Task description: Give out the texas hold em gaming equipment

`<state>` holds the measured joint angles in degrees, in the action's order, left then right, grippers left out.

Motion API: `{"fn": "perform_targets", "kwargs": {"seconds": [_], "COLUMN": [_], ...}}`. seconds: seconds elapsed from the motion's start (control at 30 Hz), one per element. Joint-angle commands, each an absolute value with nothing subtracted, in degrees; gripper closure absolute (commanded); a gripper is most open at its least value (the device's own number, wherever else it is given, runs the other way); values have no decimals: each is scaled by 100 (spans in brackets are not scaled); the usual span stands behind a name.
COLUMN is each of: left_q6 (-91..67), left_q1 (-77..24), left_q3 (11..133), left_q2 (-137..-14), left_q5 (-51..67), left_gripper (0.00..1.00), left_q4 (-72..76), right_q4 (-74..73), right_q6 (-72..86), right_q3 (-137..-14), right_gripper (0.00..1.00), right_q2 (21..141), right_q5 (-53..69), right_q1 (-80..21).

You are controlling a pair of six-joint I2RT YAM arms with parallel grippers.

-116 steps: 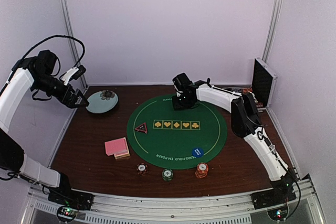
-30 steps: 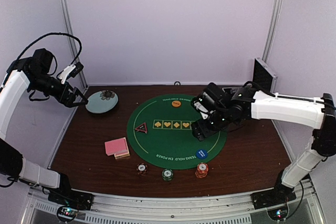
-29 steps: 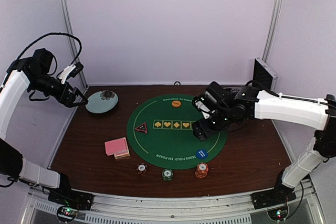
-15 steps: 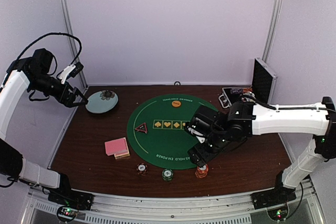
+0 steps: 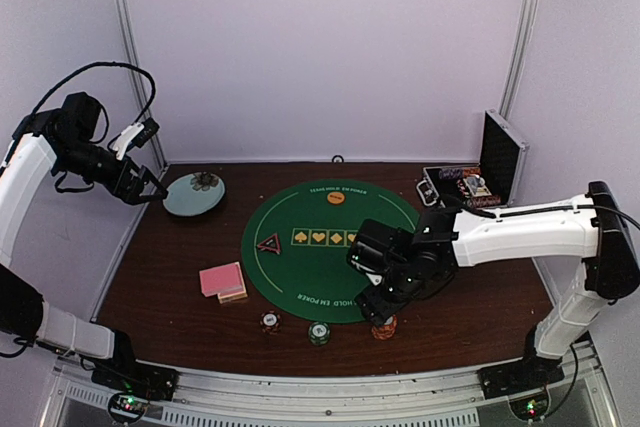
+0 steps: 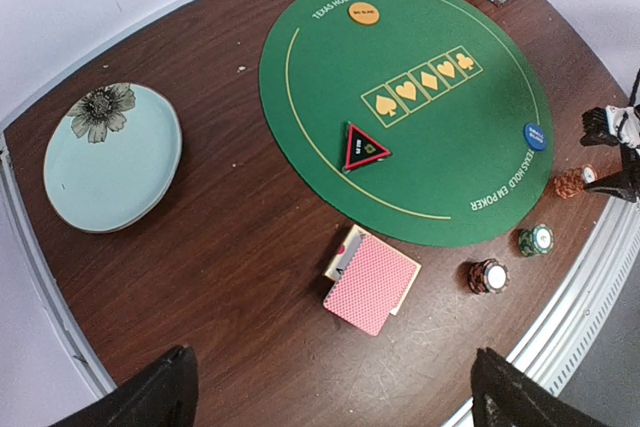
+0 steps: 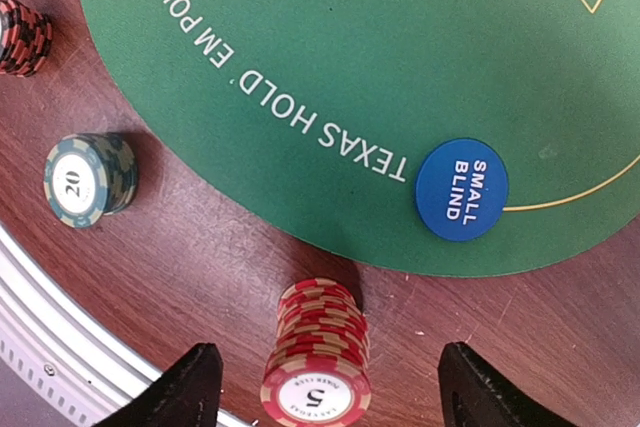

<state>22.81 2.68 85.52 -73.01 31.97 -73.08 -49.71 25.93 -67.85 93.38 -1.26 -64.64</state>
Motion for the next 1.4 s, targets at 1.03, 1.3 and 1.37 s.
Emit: {"fn": "perform_targets", "kwargs": {"seconds": [1.03, 1.3, 1.37], "left_q6": [2276, 2276, 2276], "left_q1": [281, 281, 286], "left_q3": [8697, 8702, 8693], "left_q2": [-7197, -7190, -7192], "left_q5": [3218, 3221, 3217], "left_gripper": [2, 3, 2], "left_q4": [-7178, -7179, -7180], "right_q4": [-4554, -4619, -4655], "right_q6": [2698, 2690, 2683], "right_q3": [-6214, -6276, -6313], "right_gripper": [46, 55, 58], "right_q2": [9450, 9392, 9357], "right_q5": [149, 150, 142], "right_q1": [-6302, -6294, -6298]}}
